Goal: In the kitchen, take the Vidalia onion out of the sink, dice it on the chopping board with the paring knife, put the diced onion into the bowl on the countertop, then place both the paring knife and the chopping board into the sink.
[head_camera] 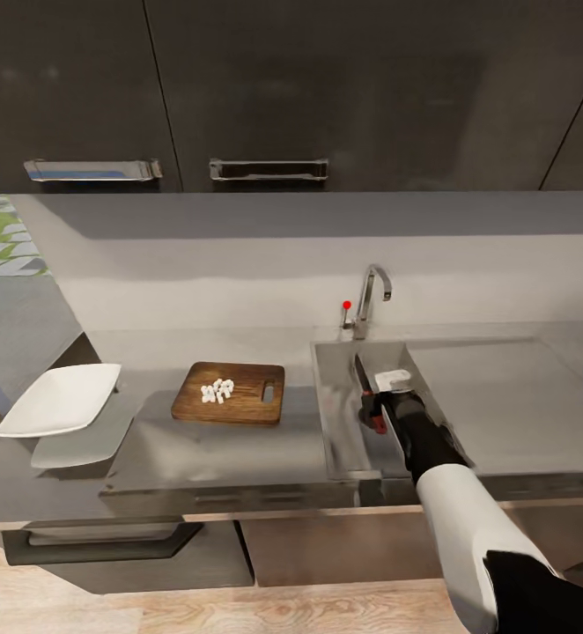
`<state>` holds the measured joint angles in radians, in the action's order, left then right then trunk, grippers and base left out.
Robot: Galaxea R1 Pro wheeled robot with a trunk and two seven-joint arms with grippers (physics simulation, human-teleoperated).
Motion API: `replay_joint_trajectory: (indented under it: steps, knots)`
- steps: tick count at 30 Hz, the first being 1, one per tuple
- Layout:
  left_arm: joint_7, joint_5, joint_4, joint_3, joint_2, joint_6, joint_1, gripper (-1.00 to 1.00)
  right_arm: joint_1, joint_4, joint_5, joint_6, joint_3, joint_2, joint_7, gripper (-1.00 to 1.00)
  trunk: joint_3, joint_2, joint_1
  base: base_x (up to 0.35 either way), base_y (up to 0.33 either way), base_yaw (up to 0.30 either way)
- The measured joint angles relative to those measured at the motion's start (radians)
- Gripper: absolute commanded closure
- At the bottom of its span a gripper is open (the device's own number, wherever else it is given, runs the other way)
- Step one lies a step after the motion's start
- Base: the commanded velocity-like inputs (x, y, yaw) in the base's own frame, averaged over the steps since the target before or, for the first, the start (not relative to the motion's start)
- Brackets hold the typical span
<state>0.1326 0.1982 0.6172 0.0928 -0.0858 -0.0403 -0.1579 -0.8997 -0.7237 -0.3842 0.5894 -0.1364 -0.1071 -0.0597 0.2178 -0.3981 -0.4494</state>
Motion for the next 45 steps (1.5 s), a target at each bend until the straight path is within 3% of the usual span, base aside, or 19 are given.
replay_joint_trajectory:
  steps: [2, 4, 8, 20, 23, 26, 45]
  knots:
    - [0.000, 0.000, 0.000, 0.000, 0.000, 0.000, 0.000, -1.00, 0.000, 0.056, 0.000, -0.034, -0.010, 0.000, 0.000, 1.00, 0.000, 0.000, 0.000, 0.000, 0.000, 0.000]
    - [0.000, 0.000, 0.000, 0.000, 0.000, 0.000, 0.000, -1.00, 0.000, 0.087, -0.001, -0.074, -0.050, 0.000, 0.001, 1.00, 0.000, 0.000, 0.000, 0.000, 0.000, 0.000]
    - [0.000, 0.000, 0.001, 0.000, 0.000, 0.000, 0.000, -1.00, 0.000, 0.117, 0.000, -0.091, -0.081, 0.000, 0.001, 1.00, 0.000, 0.000, 0.000, 0.053, 0.044, 0.000]
    - [0.000, 0.000, 0.000, 0.000, 0.002, 0.000, 0.000, -1.00, 0.000, 0.167, -0.001, -0.100, -0.085, 0.002, 0.004, 1.00, 0.000, 0.000, 0.000, 0.196, 0.171, 0.000]
    - [0.000, 0.000, -0.003, 0.000, 0.003, 0.000, 0.000, -1.00, 0.000, 0.225, -0.001, -0.164, -0.085, 0.041, 0.004, 1.00, 0.000, 0.000, 0.000, 0.014, 0.013, 0.000]
    - [0.000, 0.000, -0.002, 0.000, 0.003, 0.000, 0.000, -1.00, 0.000, 0.260, 0.001, -0.194, -0.086, 0.056, 0.006, 1.00, 0.000, 0.000, 0.000, 0.002, 0.002, 0.000]
    - [0.000, 0.000, 0.000, 0.000, 0.003, 0.000, 0.000, -1.00, 0.000, 0.311, 0.000, -0.204, -0.086, 0.061, 0.008, 1.00, 0.000, 0.000, 0.000, 0.000, 0.000, 0.000]
